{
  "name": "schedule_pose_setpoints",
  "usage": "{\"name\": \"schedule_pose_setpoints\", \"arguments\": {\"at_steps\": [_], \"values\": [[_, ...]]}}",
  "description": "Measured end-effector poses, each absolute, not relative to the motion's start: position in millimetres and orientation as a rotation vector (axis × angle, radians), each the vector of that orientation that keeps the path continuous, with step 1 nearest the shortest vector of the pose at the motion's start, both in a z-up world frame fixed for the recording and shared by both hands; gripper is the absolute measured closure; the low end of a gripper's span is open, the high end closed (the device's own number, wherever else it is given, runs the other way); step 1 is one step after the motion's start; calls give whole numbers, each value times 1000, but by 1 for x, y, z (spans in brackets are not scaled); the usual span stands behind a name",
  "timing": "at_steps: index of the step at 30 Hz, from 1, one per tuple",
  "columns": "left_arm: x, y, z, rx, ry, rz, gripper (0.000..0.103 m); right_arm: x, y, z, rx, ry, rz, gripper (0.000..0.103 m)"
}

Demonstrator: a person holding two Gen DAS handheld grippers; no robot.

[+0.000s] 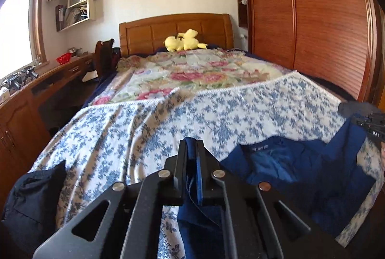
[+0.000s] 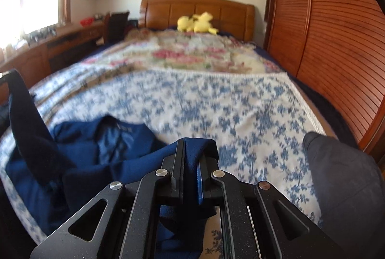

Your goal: Fold large clothes

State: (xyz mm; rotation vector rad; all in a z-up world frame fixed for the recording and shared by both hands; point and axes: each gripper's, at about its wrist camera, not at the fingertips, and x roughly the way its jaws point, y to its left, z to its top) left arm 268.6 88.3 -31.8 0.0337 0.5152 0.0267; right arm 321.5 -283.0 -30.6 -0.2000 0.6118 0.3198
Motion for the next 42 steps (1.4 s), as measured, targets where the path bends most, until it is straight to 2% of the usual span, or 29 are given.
{"name": "schedule_pose_setpoints", "arguments": {"at_steps": [3,4,6,8,10,19,23,30,42], "values": [[261,90,-49,7,506,7,94,320,-279,-46,-227,639,306,93],[259,93,-52,-5,502,0,92,319,-277,-50,-238,646,296,86],[253,99,-60,-39,483,-12,85,314,-274,-54,-255,647,285,61],[250,102,-69,-35,484,-28,79,305,-270,-57,-272,637,278,50],[249,104,-76,-17,502,-47,74,299,-264,-60,-283,638,277,49],[243,112,-89,-20,527,-82,63,280,-219,-74,-296,710,394,48],[235,111,-90,-32,518,-106,53,272,-194,-81,-324,749,463,48],[228,97,-98,-16,531,-131,52,261,-173,-97,-393,802,498,47],[223,79,-104,20,545,-148,52,251,-190,-110,-401,855,452,47]]}}
